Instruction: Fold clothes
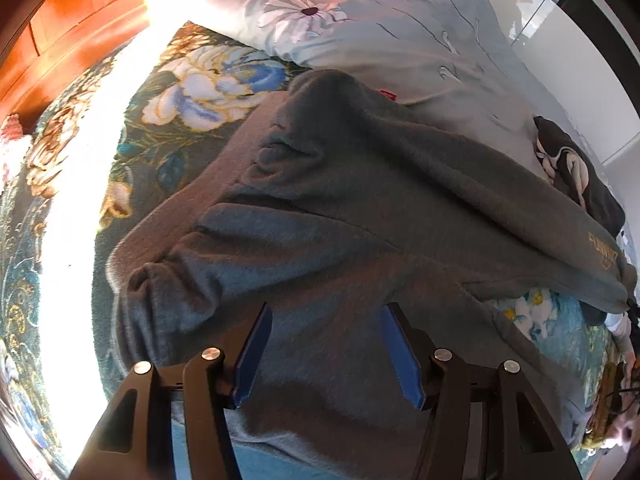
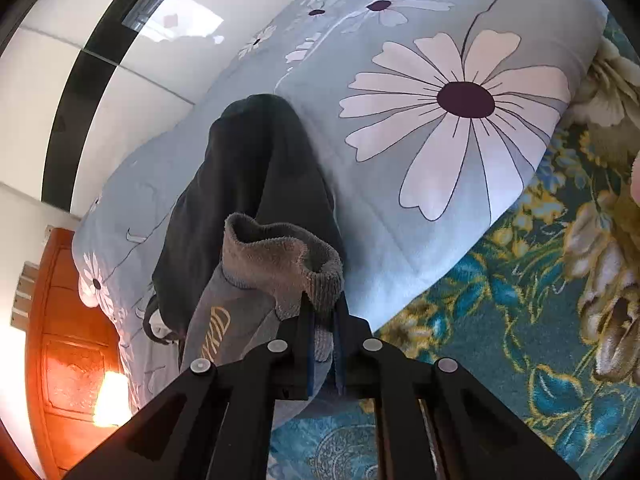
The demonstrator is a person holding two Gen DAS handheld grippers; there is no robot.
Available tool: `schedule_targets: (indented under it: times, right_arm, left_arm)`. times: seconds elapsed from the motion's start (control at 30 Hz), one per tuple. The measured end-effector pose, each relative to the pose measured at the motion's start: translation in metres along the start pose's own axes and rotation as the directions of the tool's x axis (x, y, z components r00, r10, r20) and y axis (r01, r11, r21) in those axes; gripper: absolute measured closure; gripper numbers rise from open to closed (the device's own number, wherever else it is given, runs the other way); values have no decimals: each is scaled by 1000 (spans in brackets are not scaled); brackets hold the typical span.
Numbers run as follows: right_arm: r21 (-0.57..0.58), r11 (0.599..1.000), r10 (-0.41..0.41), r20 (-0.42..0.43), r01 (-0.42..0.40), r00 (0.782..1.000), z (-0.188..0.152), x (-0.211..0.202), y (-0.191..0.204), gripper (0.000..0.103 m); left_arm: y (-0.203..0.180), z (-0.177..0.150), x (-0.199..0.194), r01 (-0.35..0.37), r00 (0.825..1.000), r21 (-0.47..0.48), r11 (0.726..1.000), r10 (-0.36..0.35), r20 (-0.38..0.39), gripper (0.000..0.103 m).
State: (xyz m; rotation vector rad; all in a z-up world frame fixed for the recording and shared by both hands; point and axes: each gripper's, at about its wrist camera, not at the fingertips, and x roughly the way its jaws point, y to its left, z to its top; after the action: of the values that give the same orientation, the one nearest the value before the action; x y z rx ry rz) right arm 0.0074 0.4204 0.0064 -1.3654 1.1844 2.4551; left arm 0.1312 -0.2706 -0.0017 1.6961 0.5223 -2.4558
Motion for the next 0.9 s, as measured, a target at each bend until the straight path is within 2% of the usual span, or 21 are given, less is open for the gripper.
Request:
schedule_targets:
  times: [0.1, 0.17, 0.23, 0.27, 0.37, 0.4, 0.43, 0.5, 0.6, 0.63, 0.67, 0.73, 0.83, 0.9]
  right_arm:
    - [-69, 997, -42, -2, 41, 999, -6, -10, 8, 93]
    - [-150, 979, -134, 38, 139, 990, -14, -25, 18, 91]
    - [-276, 920, -252, 128, 278, 959, -27, -41, 38, 85]
    - [-343, 888, -266, 161, 306, 950, -34, -47, 47, 84]
    - [-549, 812, -189, 75, 199, 979, -50, -30, 91, 82]
    - [-608, 777, -172, 40, 161, 984, -55, -20, 107, 82]
    - [-677, 726, -161, 7, 123, 987, -64, -7, 128, 80]
    - [-772, 633, -156, -57, 55, 986, -80, 18, 162, 75]
    - [-857, 515, -179, -132, -22, 975, -102, 55, 200, 75]
    - [-877, 479, -190, -151, -43, 970, -109, 66, 210, 75]
    - [-891, 450, -201, -158, -52, 967, -115, 75, 217, 75]
    - [-912, 405, -222, -169, -67, 960, -121, 91, 226, 75]
    - [-918, 387, -230, -186, -86, 955, -125, 104, 232, 75]
    - [-921, 374, -232, -207, -109, 951, -126, 105, 231, 75]
  left_arm:
    - [-22, 3, 7, 18, 1000, 57, 998, -18, -8, 41]
    - [-44, 5, 11, 29, 1000, 126, 992, -29, -1, 41]
    - [-67, 8, 15, 42, 999, 195, 980, -43, 4, 41]
    - [-83, 10, 17, 61, 998, 229, 972, -64, 4, 41]
    - [-117, 18, 27, 117, 993, 268, 956, -118, -10, 41]
    - [-130, 21, 31, 136, 990, 274, 952, -137, -18, 41]
    - [-140, 24, 35, 161, 987, 269, 950, -159, -29, 41]
    - [-162, 27, 44, 219, 976, 237, 947, -211, -60, 41]
    - [-183, 23, 53, 263, 964, 151, 953, -253, -82, 41]
    - [-184, 19, 57, 295, 953, 95, 951, -286, -102, 41]
    - [-183, 15, 63, 340, 935, 30, 940, -334, -122, 41]
    - [-185, 6, 75, 405, 901, -65, 912, -410, -145, 41]
    - [-188, -2, 94, 448, 869, -178, 876, -474, -145, 41]
    - [-187, -2, 104, 484, 842, -267, 834, -526, -118, 41]
